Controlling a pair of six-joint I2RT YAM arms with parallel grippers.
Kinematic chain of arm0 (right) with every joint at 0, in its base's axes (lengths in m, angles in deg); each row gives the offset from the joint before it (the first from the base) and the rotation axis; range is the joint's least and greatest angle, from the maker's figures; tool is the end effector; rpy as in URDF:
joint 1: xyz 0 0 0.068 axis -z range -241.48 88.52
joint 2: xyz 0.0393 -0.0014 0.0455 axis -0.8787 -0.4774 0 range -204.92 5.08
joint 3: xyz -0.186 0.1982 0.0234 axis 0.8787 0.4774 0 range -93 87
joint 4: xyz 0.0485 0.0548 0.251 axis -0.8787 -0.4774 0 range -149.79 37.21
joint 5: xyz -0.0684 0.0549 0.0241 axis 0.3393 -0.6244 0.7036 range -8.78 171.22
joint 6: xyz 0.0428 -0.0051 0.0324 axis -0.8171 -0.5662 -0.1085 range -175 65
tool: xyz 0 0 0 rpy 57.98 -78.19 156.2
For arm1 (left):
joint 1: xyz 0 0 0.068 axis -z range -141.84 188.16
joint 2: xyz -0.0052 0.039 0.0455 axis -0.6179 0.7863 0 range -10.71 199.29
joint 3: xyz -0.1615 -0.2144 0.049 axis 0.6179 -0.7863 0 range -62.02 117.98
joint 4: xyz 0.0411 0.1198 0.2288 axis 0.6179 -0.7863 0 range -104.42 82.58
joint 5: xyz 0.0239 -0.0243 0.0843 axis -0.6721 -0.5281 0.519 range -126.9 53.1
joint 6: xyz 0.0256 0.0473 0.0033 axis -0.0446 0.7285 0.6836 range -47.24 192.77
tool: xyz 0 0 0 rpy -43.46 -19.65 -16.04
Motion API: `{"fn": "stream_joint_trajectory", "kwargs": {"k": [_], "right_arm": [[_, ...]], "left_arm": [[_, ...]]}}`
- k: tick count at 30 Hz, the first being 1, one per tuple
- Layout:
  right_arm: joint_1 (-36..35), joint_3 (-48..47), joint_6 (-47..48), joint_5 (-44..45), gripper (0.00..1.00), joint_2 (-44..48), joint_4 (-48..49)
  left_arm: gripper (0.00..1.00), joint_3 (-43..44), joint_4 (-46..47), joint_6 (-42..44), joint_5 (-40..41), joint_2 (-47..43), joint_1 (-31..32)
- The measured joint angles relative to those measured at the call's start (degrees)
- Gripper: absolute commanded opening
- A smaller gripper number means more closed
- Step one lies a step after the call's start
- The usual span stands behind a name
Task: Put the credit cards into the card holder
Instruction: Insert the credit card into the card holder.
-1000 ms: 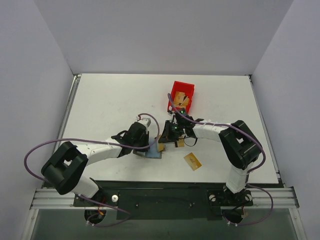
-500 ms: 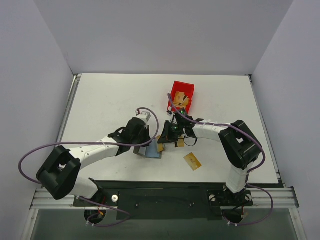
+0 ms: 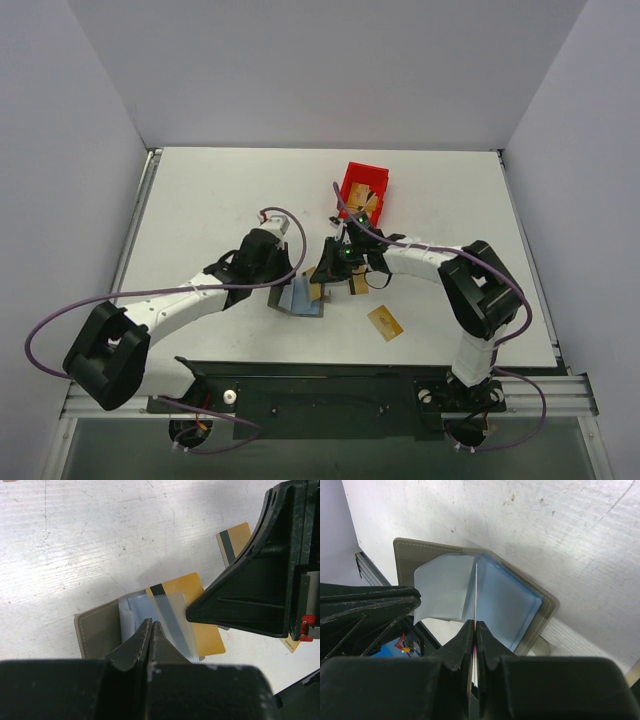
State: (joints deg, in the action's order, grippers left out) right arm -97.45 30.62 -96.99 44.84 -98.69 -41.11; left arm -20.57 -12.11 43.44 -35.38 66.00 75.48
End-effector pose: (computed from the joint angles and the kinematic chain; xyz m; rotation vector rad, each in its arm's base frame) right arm 0.2923 0.2380 0.1703 -0.2790 2.4304 1.3940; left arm 0.2217 -0.1678 0.2077 0.1485 2.3309 -0.5732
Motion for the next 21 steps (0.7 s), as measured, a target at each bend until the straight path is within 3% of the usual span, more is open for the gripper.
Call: {"fn": "stream_joint_trajectory", "kwargs": {"k": [21], "right_arm": [[-3.4, -6.4, -2.2, -1.3, 0.00, -3.1, 1.0]], "left_arm": [[0.00, -0.1, -1.2, 0.0, -0.3, -3.2, -2.3]]}}
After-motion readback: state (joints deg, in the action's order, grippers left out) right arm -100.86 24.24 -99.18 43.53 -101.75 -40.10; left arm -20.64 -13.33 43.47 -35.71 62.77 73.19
